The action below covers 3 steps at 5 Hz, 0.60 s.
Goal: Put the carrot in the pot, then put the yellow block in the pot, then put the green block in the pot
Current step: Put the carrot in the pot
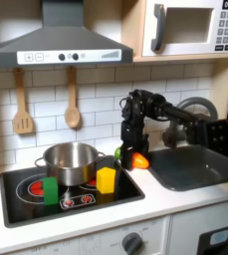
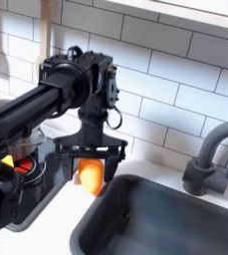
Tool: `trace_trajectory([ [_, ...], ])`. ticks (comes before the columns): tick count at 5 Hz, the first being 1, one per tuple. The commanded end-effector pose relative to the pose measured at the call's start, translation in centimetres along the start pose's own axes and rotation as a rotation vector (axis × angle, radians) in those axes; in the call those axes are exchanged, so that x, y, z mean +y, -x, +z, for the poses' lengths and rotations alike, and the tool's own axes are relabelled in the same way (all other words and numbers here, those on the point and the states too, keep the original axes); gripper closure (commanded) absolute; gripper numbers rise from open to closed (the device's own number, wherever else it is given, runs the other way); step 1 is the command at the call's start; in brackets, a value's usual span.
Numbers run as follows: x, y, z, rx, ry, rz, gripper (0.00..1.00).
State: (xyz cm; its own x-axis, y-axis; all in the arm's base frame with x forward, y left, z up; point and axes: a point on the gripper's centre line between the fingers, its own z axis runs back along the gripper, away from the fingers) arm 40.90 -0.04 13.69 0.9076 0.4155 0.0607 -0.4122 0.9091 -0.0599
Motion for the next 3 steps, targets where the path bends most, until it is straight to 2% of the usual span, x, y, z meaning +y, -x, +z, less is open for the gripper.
trace_trajectory([
  [1, 0.0, 0.0, 0.2, -0.011, 0.016, -0.022, 1.0],
  [3, -0.9, 0.3, 1.9, -0.031, 0.032, -0.053, 1.0],
])
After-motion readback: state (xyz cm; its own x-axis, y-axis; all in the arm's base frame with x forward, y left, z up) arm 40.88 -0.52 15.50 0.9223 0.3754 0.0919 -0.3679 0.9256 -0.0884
